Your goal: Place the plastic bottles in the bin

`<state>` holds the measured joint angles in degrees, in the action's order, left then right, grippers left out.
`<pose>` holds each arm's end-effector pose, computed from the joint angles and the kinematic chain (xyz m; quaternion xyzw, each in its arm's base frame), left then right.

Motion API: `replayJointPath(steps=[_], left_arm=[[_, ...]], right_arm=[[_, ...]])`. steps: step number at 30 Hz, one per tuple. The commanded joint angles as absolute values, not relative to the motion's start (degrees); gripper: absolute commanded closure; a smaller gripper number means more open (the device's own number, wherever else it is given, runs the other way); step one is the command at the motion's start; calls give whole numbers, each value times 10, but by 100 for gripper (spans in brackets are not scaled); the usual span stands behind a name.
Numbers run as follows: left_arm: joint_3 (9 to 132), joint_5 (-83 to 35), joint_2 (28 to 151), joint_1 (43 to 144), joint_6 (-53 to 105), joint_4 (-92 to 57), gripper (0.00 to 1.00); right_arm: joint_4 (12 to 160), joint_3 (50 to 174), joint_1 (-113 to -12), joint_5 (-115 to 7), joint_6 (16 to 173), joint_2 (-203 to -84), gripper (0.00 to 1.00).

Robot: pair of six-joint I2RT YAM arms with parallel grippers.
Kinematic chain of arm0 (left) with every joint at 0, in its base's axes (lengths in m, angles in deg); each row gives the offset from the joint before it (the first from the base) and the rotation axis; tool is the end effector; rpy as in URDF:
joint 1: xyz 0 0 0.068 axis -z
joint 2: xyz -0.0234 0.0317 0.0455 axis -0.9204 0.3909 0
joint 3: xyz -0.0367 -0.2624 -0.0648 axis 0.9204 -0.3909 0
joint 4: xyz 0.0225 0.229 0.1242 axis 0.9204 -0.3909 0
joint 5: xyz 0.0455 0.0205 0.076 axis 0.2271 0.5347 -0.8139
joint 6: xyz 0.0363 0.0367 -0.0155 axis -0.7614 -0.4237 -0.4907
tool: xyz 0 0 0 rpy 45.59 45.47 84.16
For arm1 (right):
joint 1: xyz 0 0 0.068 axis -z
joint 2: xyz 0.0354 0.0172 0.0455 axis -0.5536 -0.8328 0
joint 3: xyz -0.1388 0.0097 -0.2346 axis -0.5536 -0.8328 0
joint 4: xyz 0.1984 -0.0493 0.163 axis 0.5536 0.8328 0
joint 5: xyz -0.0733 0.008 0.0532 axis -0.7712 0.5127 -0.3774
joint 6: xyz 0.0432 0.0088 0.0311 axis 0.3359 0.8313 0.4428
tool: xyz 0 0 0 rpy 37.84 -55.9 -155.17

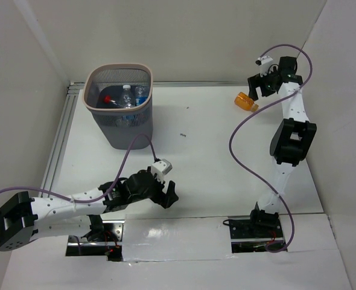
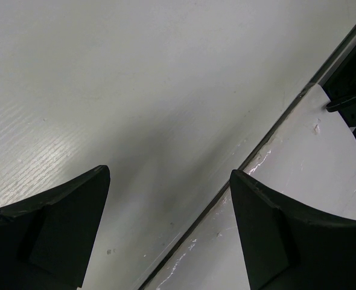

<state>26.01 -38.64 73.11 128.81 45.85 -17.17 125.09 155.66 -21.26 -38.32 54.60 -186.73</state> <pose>0.1074 -0.1921 0.2107 0.1966 0.8369 -0.3381 0.3829 0.4850 -0.0919 0.2984 -0.2391 0.8730 0.0223 0.4245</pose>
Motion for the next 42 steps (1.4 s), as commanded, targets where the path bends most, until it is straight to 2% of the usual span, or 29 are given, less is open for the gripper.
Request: replayJointPath(steps=[1,21,33,38,42], left_arm=[[283,-382,732,1291,450,-147,7],[319,-387,761,1291,469,-186,7],[336,-387,784,1291,464,-191,7],[336,-382,784,1291,464,-191,7],[336,-382,784,1291,464,-191,7]], right_arm=[[1274,1548,-224,-362,489,-1904,0],[1221,1588,-261,-464,452,-2028,0],[1210,1589,-261,-457,446,-2034,0],[1197,1565,-256,-411,441,-1999,0],[1240,1560,-245,-365,398,-1974,0]])
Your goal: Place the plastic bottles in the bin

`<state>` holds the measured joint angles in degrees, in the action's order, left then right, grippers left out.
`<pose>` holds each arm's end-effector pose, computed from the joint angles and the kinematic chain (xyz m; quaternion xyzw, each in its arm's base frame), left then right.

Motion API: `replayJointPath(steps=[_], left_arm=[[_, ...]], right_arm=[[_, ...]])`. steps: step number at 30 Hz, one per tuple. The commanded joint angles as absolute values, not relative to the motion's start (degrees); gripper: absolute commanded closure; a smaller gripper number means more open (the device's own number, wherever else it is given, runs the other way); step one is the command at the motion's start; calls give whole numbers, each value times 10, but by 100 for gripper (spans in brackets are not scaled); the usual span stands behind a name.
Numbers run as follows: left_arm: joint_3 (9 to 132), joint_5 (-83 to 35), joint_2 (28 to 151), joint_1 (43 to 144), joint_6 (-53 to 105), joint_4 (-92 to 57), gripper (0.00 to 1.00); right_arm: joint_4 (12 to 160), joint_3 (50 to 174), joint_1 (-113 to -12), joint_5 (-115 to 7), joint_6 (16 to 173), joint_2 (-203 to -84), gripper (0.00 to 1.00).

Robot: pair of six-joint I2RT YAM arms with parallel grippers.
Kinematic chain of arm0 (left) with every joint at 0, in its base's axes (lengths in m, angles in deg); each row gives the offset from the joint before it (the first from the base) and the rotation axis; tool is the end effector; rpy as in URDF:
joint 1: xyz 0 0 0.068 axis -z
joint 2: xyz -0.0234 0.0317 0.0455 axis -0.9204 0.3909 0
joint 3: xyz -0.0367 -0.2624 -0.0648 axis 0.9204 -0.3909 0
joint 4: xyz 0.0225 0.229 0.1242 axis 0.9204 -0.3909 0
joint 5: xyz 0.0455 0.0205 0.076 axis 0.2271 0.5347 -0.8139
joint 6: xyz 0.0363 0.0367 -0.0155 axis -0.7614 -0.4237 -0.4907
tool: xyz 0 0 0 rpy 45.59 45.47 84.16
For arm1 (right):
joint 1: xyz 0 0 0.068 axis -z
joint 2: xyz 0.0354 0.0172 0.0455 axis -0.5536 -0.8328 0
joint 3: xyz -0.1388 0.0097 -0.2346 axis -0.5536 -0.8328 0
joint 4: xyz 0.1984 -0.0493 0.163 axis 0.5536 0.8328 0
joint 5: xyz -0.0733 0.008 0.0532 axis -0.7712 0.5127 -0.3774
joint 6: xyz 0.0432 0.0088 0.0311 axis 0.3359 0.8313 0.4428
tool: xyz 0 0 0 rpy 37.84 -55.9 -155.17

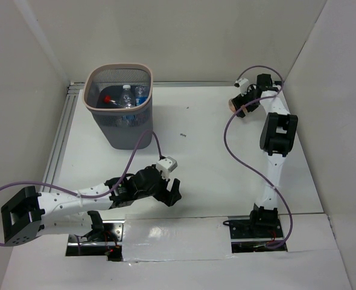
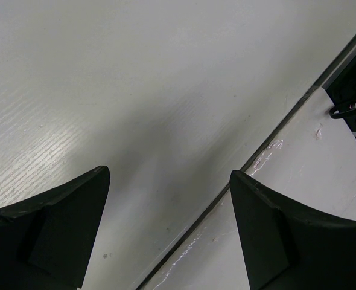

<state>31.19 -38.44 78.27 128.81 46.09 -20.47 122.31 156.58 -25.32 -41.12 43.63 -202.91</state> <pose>0.1157 -0.2078 0.2167 0.2006 0.8506 -0.3213 0.3648 0.5291 -0.0647 0.1663 -0.3376 0.8814 0.0263 0.3293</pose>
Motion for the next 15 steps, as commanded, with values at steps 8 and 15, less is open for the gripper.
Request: replayJointPath(steps=[8,15], left_arm=[[324,-376,784,1291,464,-180,7],[319,-371,784,1291,464,-169,7]], right_arm=[[1306,1560,-239,-360,326,-1937,0],[1305,1576,-228,-331,302,-1917,0]])
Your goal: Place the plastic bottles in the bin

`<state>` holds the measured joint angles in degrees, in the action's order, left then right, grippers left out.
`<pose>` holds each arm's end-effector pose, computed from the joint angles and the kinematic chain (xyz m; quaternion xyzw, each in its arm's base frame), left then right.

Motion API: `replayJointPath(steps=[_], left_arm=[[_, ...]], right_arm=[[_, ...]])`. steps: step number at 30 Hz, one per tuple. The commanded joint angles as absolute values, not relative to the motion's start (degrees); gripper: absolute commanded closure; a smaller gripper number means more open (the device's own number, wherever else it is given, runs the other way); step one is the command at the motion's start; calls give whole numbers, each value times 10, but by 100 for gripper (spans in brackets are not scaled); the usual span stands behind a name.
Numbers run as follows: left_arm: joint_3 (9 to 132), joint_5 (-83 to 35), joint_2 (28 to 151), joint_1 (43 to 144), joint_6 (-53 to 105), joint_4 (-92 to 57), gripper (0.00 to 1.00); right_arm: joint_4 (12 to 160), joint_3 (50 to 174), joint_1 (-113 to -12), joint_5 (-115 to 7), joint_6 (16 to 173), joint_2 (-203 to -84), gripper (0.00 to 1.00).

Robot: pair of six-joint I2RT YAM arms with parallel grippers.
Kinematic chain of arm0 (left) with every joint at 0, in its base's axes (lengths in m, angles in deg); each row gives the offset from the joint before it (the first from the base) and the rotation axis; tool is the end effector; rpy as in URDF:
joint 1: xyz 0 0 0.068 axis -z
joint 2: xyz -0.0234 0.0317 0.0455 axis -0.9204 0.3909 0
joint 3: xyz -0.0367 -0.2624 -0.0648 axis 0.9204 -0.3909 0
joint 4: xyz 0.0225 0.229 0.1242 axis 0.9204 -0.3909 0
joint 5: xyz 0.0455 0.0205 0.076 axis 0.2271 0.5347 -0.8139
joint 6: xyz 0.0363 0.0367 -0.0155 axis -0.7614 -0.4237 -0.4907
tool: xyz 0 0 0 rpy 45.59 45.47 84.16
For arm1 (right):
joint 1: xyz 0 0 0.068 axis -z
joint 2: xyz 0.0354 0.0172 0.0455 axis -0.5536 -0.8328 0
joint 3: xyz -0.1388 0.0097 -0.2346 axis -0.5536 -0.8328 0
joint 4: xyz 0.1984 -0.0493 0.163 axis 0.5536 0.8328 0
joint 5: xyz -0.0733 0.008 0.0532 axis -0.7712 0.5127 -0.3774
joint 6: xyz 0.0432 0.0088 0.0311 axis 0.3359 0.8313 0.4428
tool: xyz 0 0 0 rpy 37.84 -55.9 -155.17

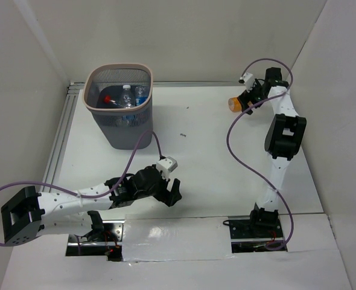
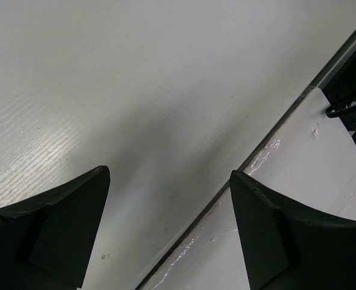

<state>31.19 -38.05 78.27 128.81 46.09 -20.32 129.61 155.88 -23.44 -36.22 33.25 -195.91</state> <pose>0.1155 -0.2081 0.2169 0.2021 0.8497 -0.3243 0.3634 0.5046 -0.0752 0.2174 -0.4094 0.8448 0.0311 0.3430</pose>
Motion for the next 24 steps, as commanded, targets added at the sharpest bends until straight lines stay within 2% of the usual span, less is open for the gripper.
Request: replayJointPath(steps=[1,3,8,16,24], left_arm=[[319,-371,784,1291,464,-169,7],[319,-371,789,1291,458,-169,7],[319,-376,783,1291,458,-174,7],[307,-376,772,1291,470,-174,7],[307,-376,778,1291,470,-179,7]], right_arm=[[1305,1576,-228,-318,281,-1917,0],[1327,1583,-228,-288,193,-1917,0],[1337,1590,-240,-276,101,-1940,0],[1267,1558,-270,-329,58,-1949,0],[1331,1597,-287,-372,-10,-1983,0]])
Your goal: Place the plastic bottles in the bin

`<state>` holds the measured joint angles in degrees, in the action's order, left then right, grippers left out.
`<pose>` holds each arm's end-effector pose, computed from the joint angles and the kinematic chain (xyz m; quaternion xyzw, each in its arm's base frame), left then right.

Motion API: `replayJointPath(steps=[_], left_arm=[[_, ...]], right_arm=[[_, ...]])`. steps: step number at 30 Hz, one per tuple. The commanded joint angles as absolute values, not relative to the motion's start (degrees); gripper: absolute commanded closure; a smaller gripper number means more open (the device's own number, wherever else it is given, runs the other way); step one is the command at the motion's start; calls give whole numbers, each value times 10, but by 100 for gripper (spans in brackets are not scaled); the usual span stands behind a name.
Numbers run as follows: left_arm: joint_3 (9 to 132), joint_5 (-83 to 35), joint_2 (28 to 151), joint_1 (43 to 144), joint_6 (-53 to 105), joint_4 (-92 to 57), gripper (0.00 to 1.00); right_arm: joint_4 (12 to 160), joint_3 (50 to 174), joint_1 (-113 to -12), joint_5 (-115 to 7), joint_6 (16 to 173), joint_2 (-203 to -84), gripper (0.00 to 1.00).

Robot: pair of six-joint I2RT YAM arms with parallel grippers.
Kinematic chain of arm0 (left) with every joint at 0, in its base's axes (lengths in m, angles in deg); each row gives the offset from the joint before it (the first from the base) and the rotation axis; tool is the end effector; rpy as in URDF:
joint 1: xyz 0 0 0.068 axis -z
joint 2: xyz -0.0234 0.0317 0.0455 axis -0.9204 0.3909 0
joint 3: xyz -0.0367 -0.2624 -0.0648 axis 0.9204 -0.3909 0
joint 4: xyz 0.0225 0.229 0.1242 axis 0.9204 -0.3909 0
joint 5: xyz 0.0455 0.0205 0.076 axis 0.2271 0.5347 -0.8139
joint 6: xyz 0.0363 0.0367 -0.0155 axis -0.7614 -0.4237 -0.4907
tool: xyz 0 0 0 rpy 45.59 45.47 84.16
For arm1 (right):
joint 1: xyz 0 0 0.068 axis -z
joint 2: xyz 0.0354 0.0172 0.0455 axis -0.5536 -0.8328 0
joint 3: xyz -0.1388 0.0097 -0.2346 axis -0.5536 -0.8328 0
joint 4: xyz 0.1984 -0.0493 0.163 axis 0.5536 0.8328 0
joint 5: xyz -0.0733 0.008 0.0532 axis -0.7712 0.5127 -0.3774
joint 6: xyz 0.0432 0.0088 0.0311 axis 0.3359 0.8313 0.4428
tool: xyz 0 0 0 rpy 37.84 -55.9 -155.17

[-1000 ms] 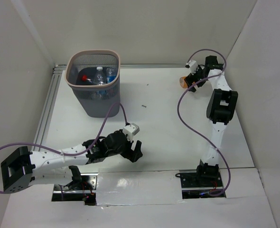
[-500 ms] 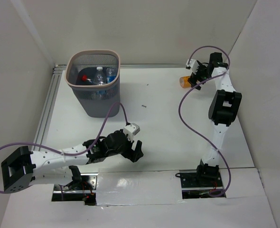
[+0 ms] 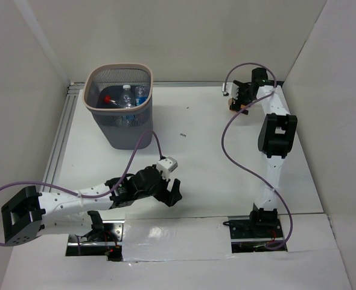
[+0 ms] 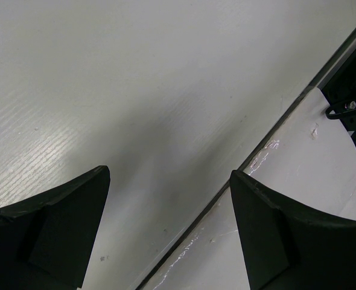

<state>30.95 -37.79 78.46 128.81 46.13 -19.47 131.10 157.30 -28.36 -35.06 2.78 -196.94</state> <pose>0.1157 -0.2087 0.2162 0.2022 0.8479 -0.3282 0.3640 0.5108 -0.0311 0.2150 -0.6476 0.6803 -0.0316 0.3418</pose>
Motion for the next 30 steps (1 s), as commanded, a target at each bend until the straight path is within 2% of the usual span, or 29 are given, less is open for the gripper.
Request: replayJointPath(steps=[1,23,30], left_arm=[[307,-376,778,1291,470,-179,7],[326,-376,793,1291,464,-197,7],[326,-376,804,1291,464,-192,7]], right_arm=[[1324,1597,-287,-372,-10,-1989,0],[1320,1635,-292,-443,-45,-2066,0],[1320,1599,-281,-449,-27,-2049,9]])
